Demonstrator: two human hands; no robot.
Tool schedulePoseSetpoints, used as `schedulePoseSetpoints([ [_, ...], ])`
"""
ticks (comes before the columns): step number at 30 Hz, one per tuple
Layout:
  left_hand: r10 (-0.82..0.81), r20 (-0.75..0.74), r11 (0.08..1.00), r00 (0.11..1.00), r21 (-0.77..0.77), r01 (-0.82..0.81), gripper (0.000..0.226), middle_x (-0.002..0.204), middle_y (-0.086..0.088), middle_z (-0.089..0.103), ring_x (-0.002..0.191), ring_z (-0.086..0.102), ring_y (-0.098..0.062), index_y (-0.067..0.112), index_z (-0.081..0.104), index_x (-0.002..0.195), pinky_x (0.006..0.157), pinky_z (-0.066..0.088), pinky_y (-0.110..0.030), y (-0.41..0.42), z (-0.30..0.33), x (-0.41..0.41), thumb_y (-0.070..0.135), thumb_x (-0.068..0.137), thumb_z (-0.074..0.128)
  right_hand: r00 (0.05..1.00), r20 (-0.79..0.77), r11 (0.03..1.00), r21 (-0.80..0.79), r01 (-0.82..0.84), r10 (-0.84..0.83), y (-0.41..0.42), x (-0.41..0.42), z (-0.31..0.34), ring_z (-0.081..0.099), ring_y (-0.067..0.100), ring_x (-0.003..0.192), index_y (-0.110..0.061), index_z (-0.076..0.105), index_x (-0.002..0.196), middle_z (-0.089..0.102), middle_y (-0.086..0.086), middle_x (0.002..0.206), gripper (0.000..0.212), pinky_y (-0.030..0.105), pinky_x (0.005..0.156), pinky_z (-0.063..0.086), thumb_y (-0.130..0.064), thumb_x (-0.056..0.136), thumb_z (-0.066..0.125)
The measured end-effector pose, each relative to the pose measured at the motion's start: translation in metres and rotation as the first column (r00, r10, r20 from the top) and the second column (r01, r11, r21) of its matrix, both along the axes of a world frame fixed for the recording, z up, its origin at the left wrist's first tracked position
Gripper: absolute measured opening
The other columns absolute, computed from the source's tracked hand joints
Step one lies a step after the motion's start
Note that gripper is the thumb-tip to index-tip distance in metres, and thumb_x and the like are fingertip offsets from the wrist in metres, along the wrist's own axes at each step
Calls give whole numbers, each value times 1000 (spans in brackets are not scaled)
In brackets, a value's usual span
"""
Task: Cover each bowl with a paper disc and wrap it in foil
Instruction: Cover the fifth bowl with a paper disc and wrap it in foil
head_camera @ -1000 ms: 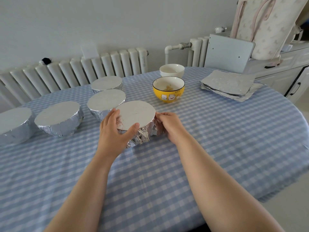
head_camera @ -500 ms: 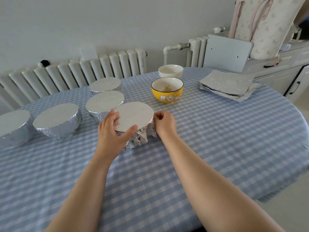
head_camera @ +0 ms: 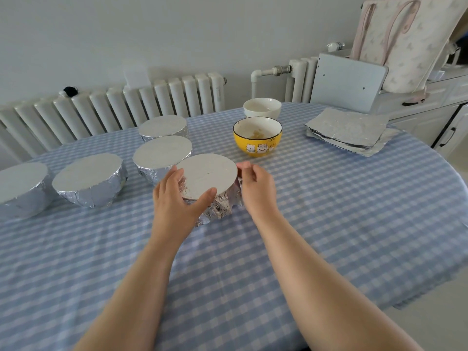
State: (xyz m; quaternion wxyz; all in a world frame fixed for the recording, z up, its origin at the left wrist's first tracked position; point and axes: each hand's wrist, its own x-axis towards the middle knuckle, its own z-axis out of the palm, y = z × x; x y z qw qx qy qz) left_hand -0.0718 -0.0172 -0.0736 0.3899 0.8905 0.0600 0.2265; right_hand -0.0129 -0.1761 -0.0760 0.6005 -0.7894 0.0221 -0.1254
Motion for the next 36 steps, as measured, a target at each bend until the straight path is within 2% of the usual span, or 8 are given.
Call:
schedulePoseSetpoints([
  [2, 44, -8, 999, 999, 10, -44, 89, 156, 1, 30, 141, 20, -18, 12, 39, 146, 111, 22, -28, -7, 2, -4, 57, 76, 70, 998, 3, 998, 3, -57, 57, -1, -4, 3, 55, -3, 74, -18, 70, 106, 64, -11, 83, 33, 17, 64, 42, -33, 105, 41],
  [5, 70, -41, 997, 997, 47, -68, 99, 157, -3, 29, 142, 20, -26, 13, 38, 147, 114, 23, -37, -14, 7, -11, 73, 69, 54, 992, -34, 991, 66, -119, 121, -5, -4, 7, 61, 3, 82, -20, 72, 109, 67, -9, 87, 31, 25, 74, 49, -33, 104, 45],
  [9, 118, -31, 953, 992, 284, -105, 94, 161, -6, 21, 143, 19, -32, 20, 42, 145, 115, 20, -48, -8, 7, -10, 84, 78, 31, 986, -64, 975, 169, -141, 154, -6, -3, 5, 64, 3, 80, -19, 69, 102, 70, -10, 88, 21, 22, 70, 47, -35, 99, 55],
  [14, -64, 19, 921, 998, 385, 52, 85, 163, -1, 21, 152, 5, -19, 18, 42, 146, 121, 14, -44, 0, 1, 2, 75, 86, 22, 980, -131, 977, 172, -126, 150, -8, -3, 5, 60, 4, 70, -20, 66, 89, 67, -8, 79, 23, 21, 62, 43, -42, 94, 62],
  [20, -78, 3, 922, 997, 381, 71, 86, 159, -1, 32, 150, 16, -18, 16, 46, 145, 123, 15, -40, 3, -2, 4, 74, 86, 21, 968, -197, 983, 130, -131, 155, -15, -7, 8, 52, 1, 50, -13, 70, 78, 61, -7, 59, 34, 20, 55, 41, -43, 93, 63],
  [27, -91, 22, 926, 996, 370, 76, 84, 156, -2, 37, 149, 20, -19, 14, 50, 142, 122, 17, -41, 4, -5, 5, 73, 88, 24, 954, -221, 963, 223, -154, 204, -16, -10, 3, 71, 25, 82, -17, 73, 85, 74, 1, 76, 24, 50, 88, 57, -40, 90, 68],
  [32, -87, 21, 924, 996, 376, 73, 84, 157, -2, 36, 149, 20, -19, 14, 49, 142, 122, 16, -41, 4, -4, 7, 73, 87, 23, 938, -194, 942, 238, -238, 286, -22, -19, 1, 64, 4, 68, -17, 76, 101, 68, -13, 62, 19, 44, 92, 57, -28, 97, 61],
  [36, -84, 34, 926, 996, 371, 65, 84, 156, -2, 37, 149, 21, -20, 14, 51, 141, 122, 16, -40, 3, -5, 7, 72, 88, 24, 957, -136, 966, 54, -253, 258, -21, -25, 6, 71, 13, 87, -23, 74, 112, 76, -7, 88, 21, 38, 91, 56, -26, 99, 58],
])
